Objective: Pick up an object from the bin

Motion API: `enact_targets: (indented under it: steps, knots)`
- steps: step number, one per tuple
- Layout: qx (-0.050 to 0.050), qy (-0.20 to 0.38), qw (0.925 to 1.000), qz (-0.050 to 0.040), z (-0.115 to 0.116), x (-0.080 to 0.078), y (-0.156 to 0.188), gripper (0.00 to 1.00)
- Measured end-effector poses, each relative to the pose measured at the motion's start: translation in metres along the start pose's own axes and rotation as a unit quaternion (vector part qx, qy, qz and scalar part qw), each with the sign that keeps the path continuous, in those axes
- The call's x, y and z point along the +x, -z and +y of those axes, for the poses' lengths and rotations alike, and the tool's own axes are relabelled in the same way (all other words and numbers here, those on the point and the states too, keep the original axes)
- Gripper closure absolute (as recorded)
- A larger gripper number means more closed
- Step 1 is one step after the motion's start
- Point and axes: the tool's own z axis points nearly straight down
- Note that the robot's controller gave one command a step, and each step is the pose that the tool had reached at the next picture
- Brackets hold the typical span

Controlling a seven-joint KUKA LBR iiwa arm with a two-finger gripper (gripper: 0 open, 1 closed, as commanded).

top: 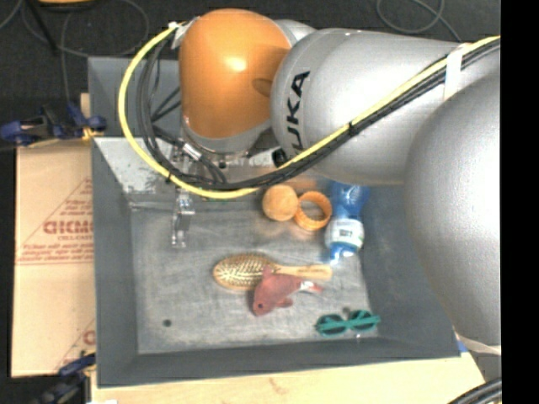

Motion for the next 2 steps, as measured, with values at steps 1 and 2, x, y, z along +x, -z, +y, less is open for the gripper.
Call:
enact_targets:
  steps: [1, 2]
  knots:
    - [-0.001, -0.002, 1.0000, -0.0038, -0.001, -0.002, 0.004, 0.00]
    - [0.001, 0.027, 0.9996, -0.0054, -0.046, 0.004, -0.074, 0.00]
